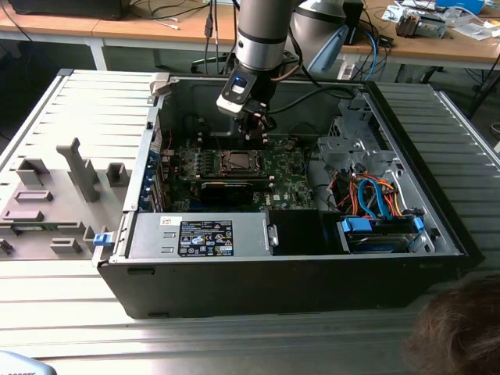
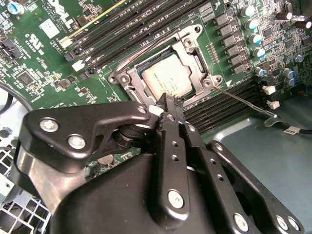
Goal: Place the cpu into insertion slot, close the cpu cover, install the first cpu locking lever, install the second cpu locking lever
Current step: 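Install the first cpu locking lever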
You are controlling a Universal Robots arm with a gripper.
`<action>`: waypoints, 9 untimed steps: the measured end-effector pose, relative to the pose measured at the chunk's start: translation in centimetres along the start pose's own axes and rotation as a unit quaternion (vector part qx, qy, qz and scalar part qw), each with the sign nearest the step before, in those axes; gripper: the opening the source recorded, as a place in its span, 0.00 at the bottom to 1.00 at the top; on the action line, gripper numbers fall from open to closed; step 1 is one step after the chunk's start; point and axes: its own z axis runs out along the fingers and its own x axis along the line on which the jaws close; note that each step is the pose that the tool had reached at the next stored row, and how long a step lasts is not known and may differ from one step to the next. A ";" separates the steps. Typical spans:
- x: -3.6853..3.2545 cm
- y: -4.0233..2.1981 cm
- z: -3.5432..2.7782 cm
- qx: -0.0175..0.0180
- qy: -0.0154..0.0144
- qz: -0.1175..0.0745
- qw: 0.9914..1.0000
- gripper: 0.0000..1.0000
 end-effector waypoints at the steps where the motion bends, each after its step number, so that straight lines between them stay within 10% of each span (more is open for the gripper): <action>1: 0.00 0.00 0.00 0.000 0.000 -0.001 1.000 0.11; 9: 0.00 0.00 0.00 0.000 0.000 -0.007 1.000 0.11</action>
